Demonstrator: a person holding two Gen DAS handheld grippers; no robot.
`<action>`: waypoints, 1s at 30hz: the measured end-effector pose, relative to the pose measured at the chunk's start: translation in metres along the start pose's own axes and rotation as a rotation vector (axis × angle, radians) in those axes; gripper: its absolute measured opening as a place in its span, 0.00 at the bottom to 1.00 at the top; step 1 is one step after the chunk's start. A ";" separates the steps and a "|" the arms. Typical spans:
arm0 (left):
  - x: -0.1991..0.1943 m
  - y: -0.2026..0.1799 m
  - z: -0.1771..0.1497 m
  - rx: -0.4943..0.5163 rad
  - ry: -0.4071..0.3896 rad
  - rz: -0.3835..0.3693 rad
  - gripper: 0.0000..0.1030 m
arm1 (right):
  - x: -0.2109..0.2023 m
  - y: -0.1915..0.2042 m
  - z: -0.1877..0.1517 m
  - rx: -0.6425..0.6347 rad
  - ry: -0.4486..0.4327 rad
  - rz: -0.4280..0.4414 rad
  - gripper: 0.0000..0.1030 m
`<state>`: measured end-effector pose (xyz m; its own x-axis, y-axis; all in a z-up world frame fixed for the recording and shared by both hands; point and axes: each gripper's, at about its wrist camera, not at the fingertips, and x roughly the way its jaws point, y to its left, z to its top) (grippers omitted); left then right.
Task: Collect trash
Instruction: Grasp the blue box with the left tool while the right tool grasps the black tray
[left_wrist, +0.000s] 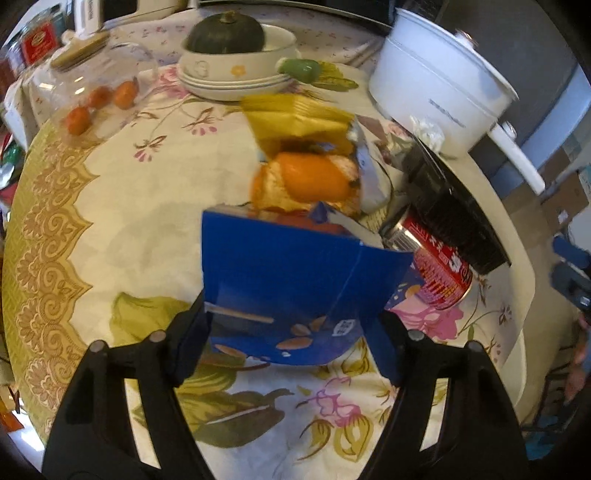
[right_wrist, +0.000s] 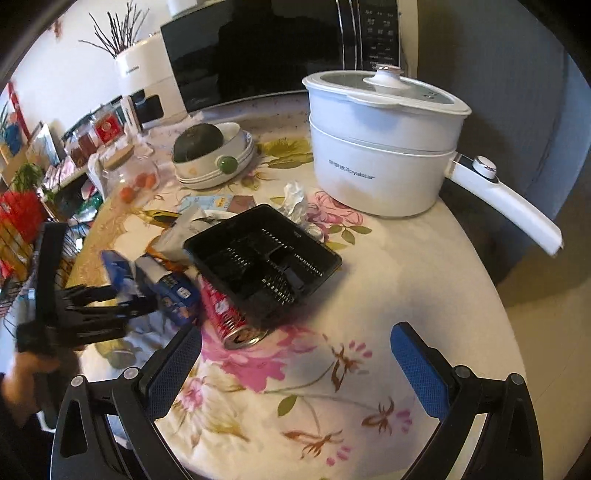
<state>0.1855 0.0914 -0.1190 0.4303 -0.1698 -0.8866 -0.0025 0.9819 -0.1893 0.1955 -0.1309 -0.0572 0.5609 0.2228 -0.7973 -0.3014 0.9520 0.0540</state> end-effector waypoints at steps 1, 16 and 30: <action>-0.002 0.004 0.001 -0.017 0.001 -0.006 0.74 | 0.007 -0.003 0.004 0.021 0.015 0.002 1.00; -0.020 0.021 0.001 -0.107 0.002 -0.065 0.74 | 0.086 -0.032 0.007 0.450 0.196 0.201 0.55; -0.029 0.017 0.001 -0.108 -0.007 -0.090 0.74 | 0.087 -0.032 -0.006 0.538 0.152 0.290 0.11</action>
<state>0.1742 0.1129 -0.0960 0.4396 -0.2557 -0.8610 -0.0608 0.9479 -0.3126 0.2493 -0.1434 -0.1321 0.3870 0.4935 -0.7789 0.0273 0.8382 0.5446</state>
